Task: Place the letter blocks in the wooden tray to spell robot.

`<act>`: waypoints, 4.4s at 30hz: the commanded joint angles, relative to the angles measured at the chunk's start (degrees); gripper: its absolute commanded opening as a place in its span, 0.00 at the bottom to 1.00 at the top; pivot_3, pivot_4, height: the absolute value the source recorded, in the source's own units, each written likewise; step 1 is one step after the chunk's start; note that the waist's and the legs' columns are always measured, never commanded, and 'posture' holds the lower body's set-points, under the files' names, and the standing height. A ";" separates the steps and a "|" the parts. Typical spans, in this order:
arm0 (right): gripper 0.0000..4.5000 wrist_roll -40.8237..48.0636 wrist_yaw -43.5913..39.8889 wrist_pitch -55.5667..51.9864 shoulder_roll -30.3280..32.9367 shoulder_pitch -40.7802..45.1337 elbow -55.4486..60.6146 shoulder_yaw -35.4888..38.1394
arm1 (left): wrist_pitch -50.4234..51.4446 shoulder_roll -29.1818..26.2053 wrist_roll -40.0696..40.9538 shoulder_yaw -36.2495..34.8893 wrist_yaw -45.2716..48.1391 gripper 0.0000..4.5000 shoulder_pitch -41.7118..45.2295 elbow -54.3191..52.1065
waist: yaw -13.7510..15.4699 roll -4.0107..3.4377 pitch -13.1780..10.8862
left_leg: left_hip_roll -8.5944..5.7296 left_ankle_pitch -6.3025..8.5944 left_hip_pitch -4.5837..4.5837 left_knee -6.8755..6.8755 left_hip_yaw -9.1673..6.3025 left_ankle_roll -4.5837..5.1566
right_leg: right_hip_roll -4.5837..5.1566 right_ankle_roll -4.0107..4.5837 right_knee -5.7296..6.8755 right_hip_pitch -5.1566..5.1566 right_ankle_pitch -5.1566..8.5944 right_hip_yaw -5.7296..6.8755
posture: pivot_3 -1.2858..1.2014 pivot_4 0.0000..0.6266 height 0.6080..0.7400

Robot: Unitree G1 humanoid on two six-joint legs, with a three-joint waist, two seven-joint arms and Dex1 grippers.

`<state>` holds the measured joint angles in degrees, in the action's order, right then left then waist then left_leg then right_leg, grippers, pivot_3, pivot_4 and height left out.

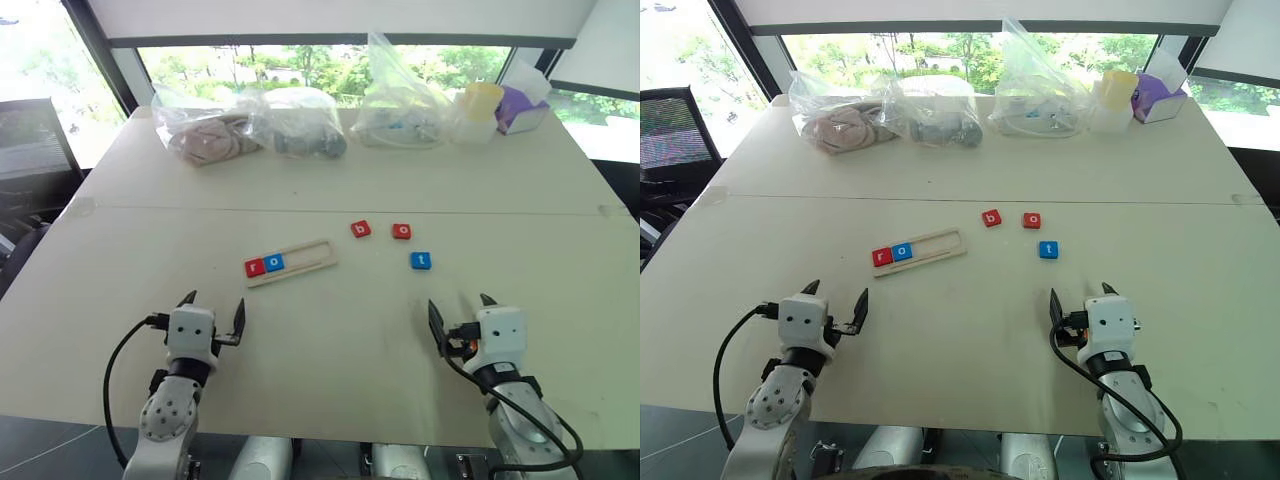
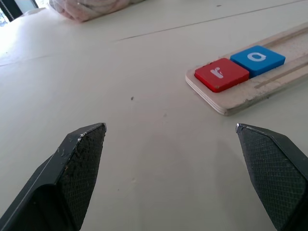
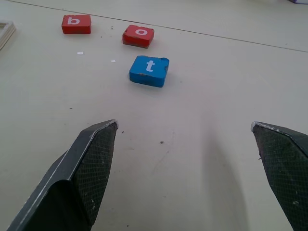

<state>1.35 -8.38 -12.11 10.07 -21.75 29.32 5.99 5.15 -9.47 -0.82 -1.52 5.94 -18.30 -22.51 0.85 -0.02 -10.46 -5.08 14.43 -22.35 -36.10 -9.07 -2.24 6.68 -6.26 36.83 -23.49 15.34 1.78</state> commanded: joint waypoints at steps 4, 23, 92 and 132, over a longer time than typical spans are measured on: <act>1.00 0.59 -0.80 2.08 0.28 -0.09 -0.39 0.53 | 1.83 0.04 1.63 -0.68 0.80 1.00 0.80 -2.62 | -0.05 0.00 0.00 | 0.00 0.00 0.00 0.00 0.01 0.00 | 0.00 -0.02 0.00 0.00 -0.01 0.02 | 0.52 0.24 1.00; 1.00 0.28 -2.25 2.26 1.43 1.67 -1.92 0.54 | 5.78 0.22 2.90 0.27 2.38 1.00 1.58 -5.16 | -0.05 0.00 0.00 | 0.00 0.00 0.01 -0.04 0.02 0.00 | -0.01 0.00 0.02 0.01 0.00 0.02 | 0.52 0.24 1.00; 1.00 2.28 -5.58 -9.71 7.80 12.72 5.71 -0.53 | -23.13 -25.79 2.04 9.62 70.68 1.00 60.59 79.52 | -1.67 0.06 0.01 | -0.06 -0.04 0.42 -0.10 0.10 0.04 | -0.23 0.08 0.40 0.18 -0.34 -0.06 | 0.52 0.24 1.00; 1.00 2.71 -6.35 -10.23 9.35 17.72 2.56 1.65 | -15.30 -18.67 2.05 15.82 71.11 0.70 49.15 52.29 | 0.07 0.00 0.25 | -0.11 0.03 0.88 0.07 0.17 0.13 | 0.00 -0.17 0.21 0.70 -0.17 -0.20 | 0.52 0.24 1.00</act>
<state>3.61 -14.96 -22.92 19.13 -4.52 30.92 6.22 -10.92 -29.68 3.12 10.10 76.87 32.24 30.99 0.92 -0.02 -10.21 -5.21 14.46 -21.47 -36.03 -8.90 -2.10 6.70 -6.44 37.03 -22.78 15.18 1.58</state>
